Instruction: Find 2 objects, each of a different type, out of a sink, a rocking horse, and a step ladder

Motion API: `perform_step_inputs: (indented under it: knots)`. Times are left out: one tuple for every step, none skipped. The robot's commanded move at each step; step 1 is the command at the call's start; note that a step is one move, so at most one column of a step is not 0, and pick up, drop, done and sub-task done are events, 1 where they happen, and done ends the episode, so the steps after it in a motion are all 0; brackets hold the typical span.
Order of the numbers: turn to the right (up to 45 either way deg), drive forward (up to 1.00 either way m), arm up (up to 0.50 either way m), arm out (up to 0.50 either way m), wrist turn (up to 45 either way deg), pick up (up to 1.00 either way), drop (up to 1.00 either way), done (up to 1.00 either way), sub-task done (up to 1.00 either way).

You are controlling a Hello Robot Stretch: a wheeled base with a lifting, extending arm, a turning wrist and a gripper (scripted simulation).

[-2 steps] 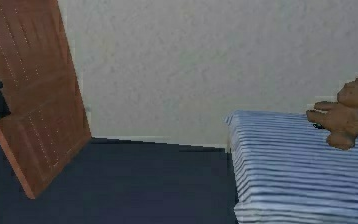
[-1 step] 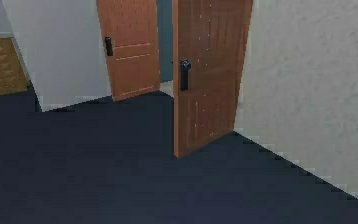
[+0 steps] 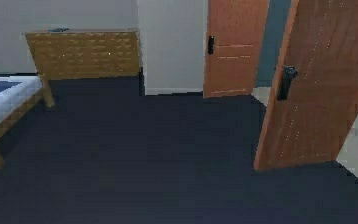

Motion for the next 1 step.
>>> perform_step_inputs:
  knots:
    - [0.0, 1.00, 0.00, 0.00, 0.0, 0.00, 0.00, 0.00, 0.00]
